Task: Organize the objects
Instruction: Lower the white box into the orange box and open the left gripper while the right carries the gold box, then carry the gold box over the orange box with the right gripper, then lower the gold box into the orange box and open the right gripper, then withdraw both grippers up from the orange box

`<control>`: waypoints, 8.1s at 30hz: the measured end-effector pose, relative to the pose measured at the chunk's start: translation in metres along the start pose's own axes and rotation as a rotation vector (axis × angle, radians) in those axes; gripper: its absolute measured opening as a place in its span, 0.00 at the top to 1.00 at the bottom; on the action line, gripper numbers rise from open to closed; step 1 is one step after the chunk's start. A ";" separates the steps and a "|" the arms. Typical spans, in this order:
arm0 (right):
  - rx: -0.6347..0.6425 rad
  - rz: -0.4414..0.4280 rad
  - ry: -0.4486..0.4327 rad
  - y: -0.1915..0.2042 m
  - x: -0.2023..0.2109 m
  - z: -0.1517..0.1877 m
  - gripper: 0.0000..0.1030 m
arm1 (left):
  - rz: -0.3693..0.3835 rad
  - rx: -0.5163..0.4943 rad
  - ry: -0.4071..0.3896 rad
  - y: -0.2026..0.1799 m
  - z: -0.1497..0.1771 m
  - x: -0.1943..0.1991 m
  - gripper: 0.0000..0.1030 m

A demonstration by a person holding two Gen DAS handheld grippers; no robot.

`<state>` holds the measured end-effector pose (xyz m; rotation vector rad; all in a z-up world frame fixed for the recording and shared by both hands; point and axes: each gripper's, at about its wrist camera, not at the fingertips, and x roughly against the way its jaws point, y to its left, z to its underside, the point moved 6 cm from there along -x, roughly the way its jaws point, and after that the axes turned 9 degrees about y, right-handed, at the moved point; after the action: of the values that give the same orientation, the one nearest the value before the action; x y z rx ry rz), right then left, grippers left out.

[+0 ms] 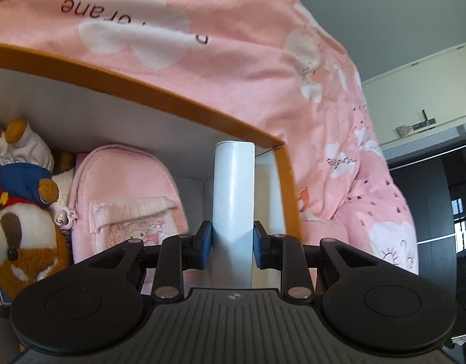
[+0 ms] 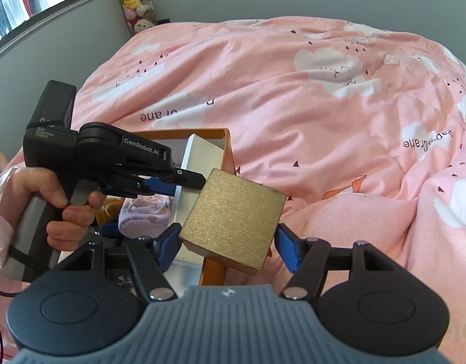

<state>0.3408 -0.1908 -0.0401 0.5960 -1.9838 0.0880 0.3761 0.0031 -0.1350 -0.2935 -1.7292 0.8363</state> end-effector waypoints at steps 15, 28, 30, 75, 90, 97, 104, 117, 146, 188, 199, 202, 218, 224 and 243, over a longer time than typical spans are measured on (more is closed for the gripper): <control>0.034 -0.010 0.006 0.009 0.001 -0.008 0.34 | -0.241 -0.280 -0.016 -0.024 0.011 0.018 0.62; 0.040 -0.008 0.000 0.011 0.012 -0.006 0.34 | -0.198 -0.337 0.039 -0.040 0.023 -0.002 0.81; 0.040 -0.009 0.001 0.011 0.013 -0.005 0.34 | -0.144 -0.315 0.034 -0.043 0.021 -0.001 0.81; 0.211 -0.158 0.201 0.077 0.003 0.003 0.34 | -0.104 -0.380 -0.132 -0.032 0.047 0.089 0.94; 0.128 -0.177 0.279 0.085 -0.010 0.000 0.35 | -0.109 -0.462 0.054 -0.021 0.077 0.048 0.95; -0.027 -0.200 0.347 0.073 -0.035 0.000 0.37 | -0.106 -0.403 0.055 -0.007 0.070 0.048 0.95; -0.126 -0.213 0.502 0.063 -0.059 0.002 0.38 | -0.067 -0.386 -0.015 -0.004 0.066 0.073 0.94; 0.042 -0.067 0.810 0.085 -0.109 -0.001 0.38 | -0.043 -0.360 -0.032 0.007 0.069 0.086 0.94; -0.056 -0.034 0.669 0.078 -0.090 -0.001 0.66 | 0.000 -0.344 0.003 0.010 0.074 0.083 0.88; -0.340 -0.031 0.627 0.059 -0.085 -0.006 0.71 | 0.146 -0.155 0.305 0.019 0.086 0.027 0.77; -0.208 0.041 0.550 0.057 -0.089 -0.022 0.69 | 0.178 -0.108 0.208 0.019 0.068 0.032 0.86; -0.161 0.056 0.531 0.060 -0.095 -0.028 0.68 | 0.168 -0.121 0.205 0.016 0.063 0.030 0.86; 0.333 0.148 0.838 0.102 -0.155 -0.005 0.80 | 0.071 -0.182 0.060 0.027 0.049 0.073 0.94; 0.343 0.153 0.822 0.101 -0.150 -0.016 0.80 | 0.043 -0.203 0.077 0.032 0.056 0.068 0.94; 0.253 0.104 0.414 0.111 -0.041 -0.014 0.43 | -0.159 -0.340 -0.230 -0.011 0.108 0.136 0.60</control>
<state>0.3173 -0.0739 -0.0474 0.5815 -1.6086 0.4936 0.2340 0.0334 -0.0386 -0.2901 -2.0826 0.4712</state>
